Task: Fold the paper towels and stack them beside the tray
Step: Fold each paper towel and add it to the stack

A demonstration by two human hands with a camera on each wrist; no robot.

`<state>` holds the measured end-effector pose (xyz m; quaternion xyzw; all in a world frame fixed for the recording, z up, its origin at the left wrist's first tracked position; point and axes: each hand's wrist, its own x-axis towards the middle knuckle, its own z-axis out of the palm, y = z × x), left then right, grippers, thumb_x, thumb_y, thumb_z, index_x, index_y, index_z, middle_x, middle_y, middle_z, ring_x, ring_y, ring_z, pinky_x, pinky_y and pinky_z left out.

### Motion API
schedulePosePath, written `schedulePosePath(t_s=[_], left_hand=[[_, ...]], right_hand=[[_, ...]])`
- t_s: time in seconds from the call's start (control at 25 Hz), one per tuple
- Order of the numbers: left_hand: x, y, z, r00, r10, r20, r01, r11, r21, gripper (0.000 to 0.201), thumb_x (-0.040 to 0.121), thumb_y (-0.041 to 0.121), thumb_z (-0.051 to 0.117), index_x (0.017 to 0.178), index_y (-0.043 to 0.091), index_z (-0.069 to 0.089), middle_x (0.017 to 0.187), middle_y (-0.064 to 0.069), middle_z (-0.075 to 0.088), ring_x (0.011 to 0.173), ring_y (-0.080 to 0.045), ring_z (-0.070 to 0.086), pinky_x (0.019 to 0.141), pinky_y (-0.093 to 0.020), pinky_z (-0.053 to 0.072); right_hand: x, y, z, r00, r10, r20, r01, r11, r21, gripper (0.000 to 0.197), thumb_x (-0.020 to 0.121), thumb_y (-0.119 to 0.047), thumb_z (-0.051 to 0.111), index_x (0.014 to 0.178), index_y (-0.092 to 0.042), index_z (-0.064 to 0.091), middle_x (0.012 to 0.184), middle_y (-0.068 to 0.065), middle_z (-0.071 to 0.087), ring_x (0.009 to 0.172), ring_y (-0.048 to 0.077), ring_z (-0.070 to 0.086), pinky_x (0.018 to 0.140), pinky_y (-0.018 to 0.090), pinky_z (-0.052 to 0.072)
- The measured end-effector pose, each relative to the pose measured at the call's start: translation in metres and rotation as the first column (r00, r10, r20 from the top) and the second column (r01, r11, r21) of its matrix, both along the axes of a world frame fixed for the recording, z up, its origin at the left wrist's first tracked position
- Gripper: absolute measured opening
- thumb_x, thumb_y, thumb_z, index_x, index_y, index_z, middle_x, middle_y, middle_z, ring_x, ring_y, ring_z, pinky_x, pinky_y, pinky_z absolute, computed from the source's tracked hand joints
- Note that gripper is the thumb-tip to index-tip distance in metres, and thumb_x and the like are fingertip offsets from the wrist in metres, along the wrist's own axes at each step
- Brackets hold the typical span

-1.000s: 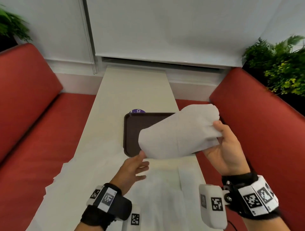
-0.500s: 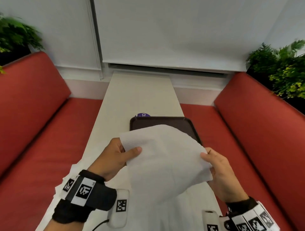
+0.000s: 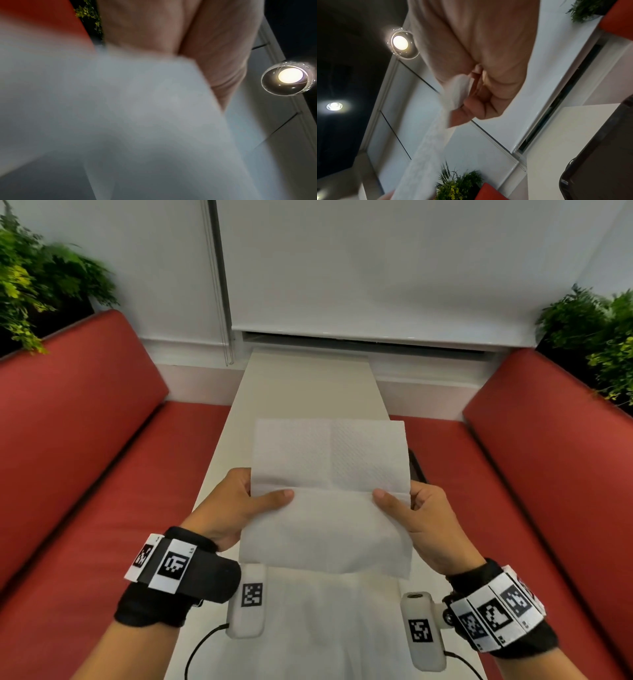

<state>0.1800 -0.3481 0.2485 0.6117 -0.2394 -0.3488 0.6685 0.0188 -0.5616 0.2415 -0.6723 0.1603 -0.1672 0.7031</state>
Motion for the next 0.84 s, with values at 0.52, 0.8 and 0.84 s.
schedulePosePath(t_s=[0.52,0.8,0.84], left_hand=[[-0.007,-0.008,0.005,0.991,0.124,0.043,-0.125,0.991,0.037,0.049,0.092,-0.005,0.037,0.059,0.015,0.066,0.066,-0.002,0.064,0.054,-0.012,0.061,0.042,-0.02,0.046],[-0.016,-0.037,-0.019,0.991,0.012,0.13,-0.027,0.993,0.115,0.011,0.08,-0.003,0.066,0.078,0.008,0.067,0.077,-0.005,0.07,0.065,-0.022,0.067,0.058,-0.027,0.055],[-0.021,-0.051,-0.027,0.978,-0.007,0.209,-0.032,0.983,0.182,0.012,0.078,-0.003,0.068,0.079,0.008,0.068,0.077,-0.004,0.07,0.063,-0.021,0.068,0.059,-0.025,0.056]], right_hand=[[-0.009,-0.021,-0.002,0.998,-0.037,0.053,0.03,0.992,0.126,0.051,0.092,0.008,0.035,0.06,-0.013,0.068,0.068,0.006,0.062,0.06,0.018,0.057,0.046,0.021,0.045],[-0.057,-0.033,-0.039,0.951,-0.307,-0.037,0.308,0.951,0.027,0.007,0.073,-0.011,0.074,0.076,-0.006,0.072,0.073,0.007,0.07,0.066,0.019,0.064,0.06,0.028,0.055],[-0.07,-0.036,-0.052,0.932,-0.356,-0.07,0.355,0.934,-0.028,0.008,0.074,-0.004,0.074,0.081,-0.005,0.072,0.069,0.002,0.069,0.064,0.017,0.063,0.059,0.027,0.055]])
